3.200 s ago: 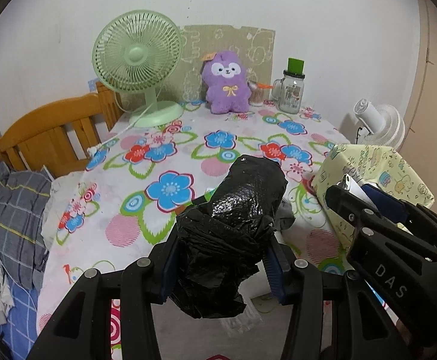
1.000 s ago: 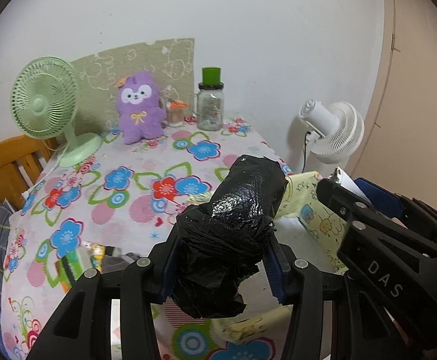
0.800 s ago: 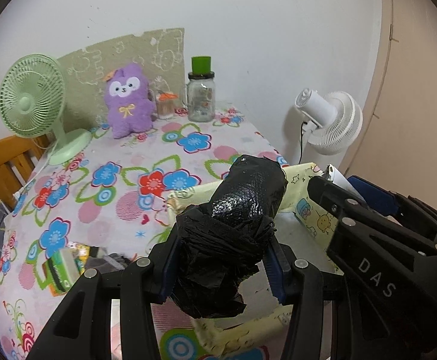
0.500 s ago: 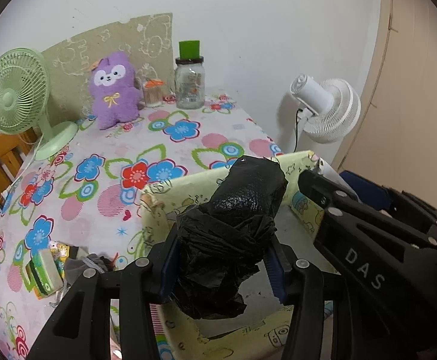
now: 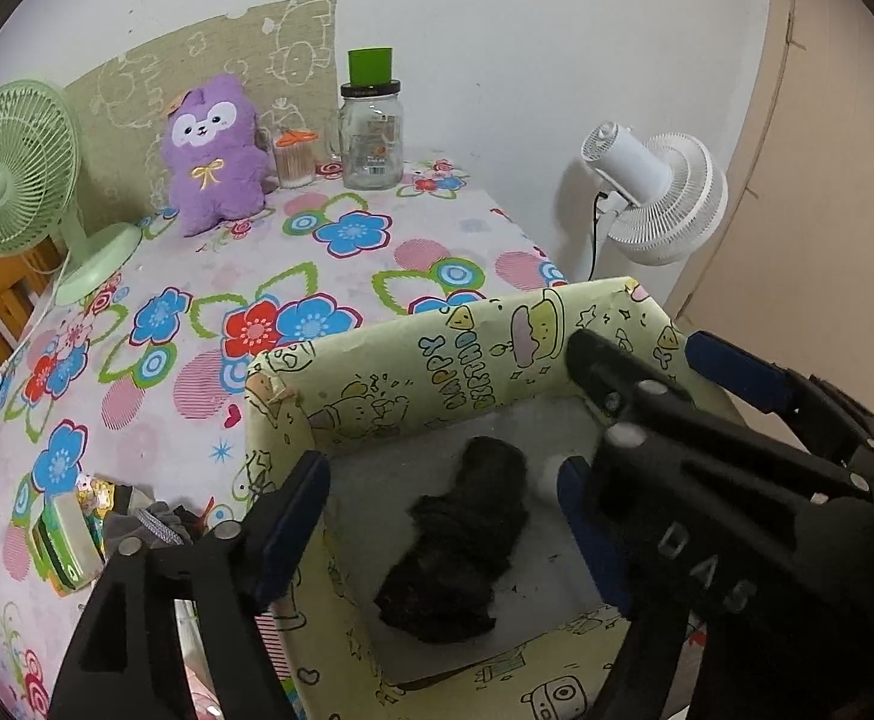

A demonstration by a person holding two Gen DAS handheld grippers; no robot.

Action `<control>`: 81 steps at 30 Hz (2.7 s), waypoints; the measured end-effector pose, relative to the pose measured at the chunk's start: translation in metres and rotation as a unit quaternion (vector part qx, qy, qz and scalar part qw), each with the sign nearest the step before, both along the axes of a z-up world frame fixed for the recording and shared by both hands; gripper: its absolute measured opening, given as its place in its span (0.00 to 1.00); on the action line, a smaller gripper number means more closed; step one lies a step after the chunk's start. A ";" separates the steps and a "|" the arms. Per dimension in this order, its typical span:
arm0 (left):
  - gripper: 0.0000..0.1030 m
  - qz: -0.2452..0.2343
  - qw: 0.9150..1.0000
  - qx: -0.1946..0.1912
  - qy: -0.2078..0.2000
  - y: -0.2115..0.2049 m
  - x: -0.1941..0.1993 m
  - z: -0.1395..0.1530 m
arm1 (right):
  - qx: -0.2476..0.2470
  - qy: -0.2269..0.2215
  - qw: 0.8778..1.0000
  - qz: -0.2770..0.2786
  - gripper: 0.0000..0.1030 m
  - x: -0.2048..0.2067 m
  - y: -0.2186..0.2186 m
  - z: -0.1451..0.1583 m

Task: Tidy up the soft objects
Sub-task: 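Lift both open tools up out of the box, then move both tools back toward the remaining items on the table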

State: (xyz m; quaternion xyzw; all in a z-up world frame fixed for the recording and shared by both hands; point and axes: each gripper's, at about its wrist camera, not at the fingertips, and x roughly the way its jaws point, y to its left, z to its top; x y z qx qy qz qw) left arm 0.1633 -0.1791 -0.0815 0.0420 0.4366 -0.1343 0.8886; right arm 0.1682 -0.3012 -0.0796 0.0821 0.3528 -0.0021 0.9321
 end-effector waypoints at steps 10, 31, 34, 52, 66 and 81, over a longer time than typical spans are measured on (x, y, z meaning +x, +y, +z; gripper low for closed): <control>0.87 0.004 1.000 0.016 -0.011 0.001 -0.006 0.004 | -0.023 -0.005 1.000 0.004 0.85 -0.004 0.007 0.004; 0.94 -0.001 0.999 0.023 -0.042 0.020 -0.037 0.022 | -0.030 -0.023 0.999 0.006 0.87 -0.036 0.025 0.020; 0.94 -0.002 0.999 0.021 -0.044 0.026 -0.041 0.025 | -0.034 -0.027 0.999 0.006 0.87 -0.040 0.031 0.024; 0.94 0.002 0.999 0.002 -0.053 0.067 -0.061 0.036 | -0.042 -0.043 0.998 -0.004 0.87 -0.064 0.065 0.040; 0.94 0.025 0.997 -0.004 -0.079 0.108 -0.076 0.045 | -0.045 -0.059 0.997 0.008 0.90 -0.081 0.103 0.051; 0.94 0.040 0.994 -0.018 -0.096 0.150 -0.088 0.040 | -0.045 -0.084 0.995 0.006 0.98 -0.097 0.139 0.053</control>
